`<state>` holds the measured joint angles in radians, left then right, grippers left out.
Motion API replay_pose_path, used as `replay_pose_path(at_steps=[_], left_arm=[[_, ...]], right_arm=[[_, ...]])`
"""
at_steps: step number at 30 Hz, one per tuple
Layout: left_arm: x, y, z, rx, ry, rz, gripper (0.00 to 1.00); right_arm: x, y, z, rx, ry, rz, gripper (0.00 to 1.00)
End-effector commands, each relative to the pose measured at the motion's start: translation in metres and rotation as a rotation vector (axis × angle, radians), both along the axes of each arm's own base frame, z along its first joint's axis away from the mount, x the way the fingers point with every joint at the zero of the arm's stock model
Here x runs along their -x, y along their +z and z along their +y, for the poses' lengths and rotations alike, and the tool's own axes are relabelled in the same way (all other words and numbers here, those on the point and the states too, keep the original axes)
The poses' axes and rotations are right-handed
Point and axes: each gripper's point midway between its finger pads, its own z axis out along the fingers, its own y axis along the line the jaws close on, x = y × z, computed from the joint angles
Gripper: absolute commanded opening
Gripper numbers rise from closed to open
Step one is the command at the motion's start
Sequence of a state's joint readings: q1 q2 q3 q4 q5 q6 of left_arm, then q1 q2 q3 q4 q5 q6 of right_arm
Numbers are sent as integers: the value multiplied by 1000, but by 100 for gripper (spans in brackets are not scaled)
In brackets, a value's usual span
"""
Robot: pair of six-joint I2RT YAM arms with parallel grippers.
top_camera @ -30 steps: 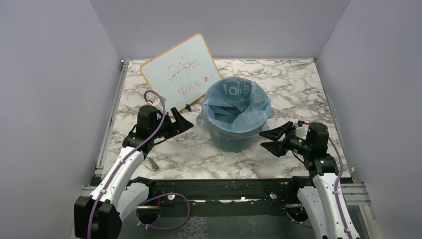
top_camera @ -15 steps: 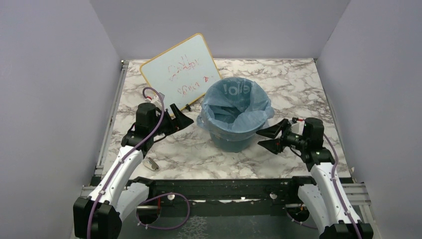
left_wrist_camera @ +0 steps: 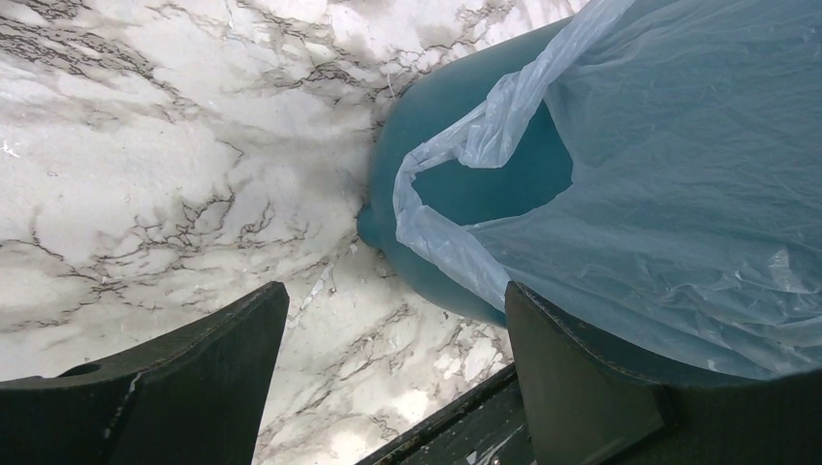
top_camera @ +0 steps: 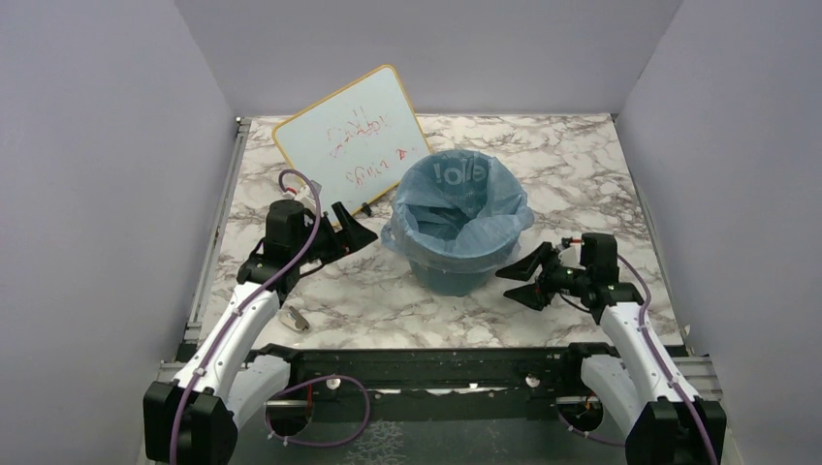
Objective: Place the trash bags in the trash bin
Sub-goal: Place the trash bag in the trash bin.
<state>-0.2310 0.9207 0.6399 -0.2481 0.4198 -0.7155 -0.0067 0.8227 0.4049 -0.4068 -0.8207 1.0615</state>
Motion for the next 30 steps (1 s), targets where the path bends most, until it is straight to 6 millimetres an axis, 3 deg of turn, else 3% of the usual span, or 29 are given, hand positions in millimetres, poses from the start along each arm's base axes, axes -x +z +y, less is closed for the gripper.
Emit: replay_pose_path(at_steps=[1, 11, 18, 23, 30], left_arm=[[-3, 6, -2, 15, -9, -24, 84], [-1, 1, -3, 19, -14, -15, 84], [-1, 1, -4, 31, -12, -11, 84], [-1, 1, -5, 37, -12, -15, 84], [0, -1, -6, 48, -14, -3, 84]], right_arm=[[17, 5, -5, 98, 86, -73, 65], [18, 75, 5, 22, 115, -366, 65], [5, 99, 9, -62, 82, -405, 66], [-10, 83, 7, -75, 30, -368, 68], [-7, 7, -2, 42, 23, -169, 68]])
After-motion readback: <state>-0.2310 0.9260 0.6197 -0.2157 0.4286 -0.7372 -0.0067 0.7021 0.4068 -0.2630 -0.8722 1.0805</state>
